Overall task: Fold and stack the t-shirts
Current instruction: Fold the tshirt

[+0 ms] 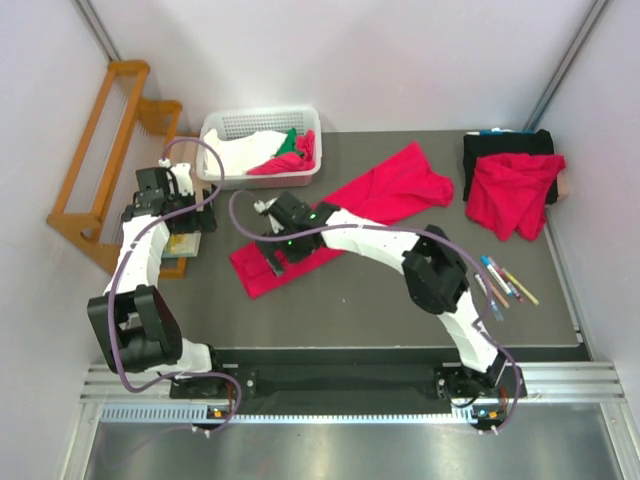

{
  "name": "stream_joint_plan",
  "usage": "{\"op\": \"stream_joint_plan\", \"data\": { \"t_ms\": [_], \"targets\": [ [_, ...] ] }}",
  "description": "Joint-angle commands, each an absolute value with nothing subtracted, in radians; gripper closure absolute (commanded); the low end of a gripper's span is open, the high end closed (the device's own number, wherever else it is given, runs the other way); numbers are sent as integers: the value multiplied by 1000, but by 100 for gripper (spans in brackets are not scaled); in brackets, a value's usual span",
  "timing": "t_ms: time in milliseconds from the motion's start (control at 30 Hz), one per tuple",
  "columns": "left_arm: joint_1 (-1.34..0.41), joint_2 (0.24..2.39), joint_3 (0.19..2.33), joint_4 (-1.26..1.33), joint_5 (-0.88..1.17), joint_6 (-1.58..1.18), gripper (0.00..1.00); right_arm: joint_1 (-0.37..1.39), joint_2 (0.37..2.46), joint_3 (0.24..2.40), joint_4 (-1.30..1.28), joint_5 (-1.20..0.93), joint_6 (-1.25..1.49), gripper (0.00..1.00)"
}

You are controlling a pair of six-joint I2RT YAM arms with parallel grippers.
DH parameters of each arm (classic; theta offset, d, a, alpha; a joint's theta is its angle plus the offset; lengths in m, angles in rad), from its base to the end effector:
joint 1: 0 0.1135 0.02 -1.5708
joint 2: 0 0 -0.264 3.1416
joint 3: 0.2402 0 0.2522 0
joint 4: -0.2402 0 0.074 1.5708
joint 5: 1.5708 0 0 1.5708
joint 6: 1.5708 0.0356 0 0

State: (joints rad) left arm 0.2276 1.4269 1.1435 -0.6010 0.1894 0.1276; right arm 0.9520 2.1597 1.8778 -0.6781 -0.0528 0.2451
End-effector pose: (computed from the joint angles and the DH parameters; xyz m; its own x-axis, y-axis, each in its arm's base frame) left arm 0.2969 0.0619 0.2796 -0.7609 -0.0479 -0.6471 -0.0086 0.9979 -0.0638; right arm 0.2777 0.3933 0.2328 -0.6626 -0.5128 -0.5459 -0.6909 0.6999 0.1811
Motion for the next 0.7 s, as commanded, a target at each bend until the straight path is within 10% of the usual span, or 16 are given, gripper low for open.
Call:
{"op": "stream_joint_plan", "data": {
  "t_ms": [0,667],
  "targets": [
    [227,1378,1147,-555,186,97,1,1003,2169,1928,-686,-86,253,0],
    [229,1396,1109,-486,215,58,1,1082,2328,2039,-693,-67,248,0]
  ]
}}
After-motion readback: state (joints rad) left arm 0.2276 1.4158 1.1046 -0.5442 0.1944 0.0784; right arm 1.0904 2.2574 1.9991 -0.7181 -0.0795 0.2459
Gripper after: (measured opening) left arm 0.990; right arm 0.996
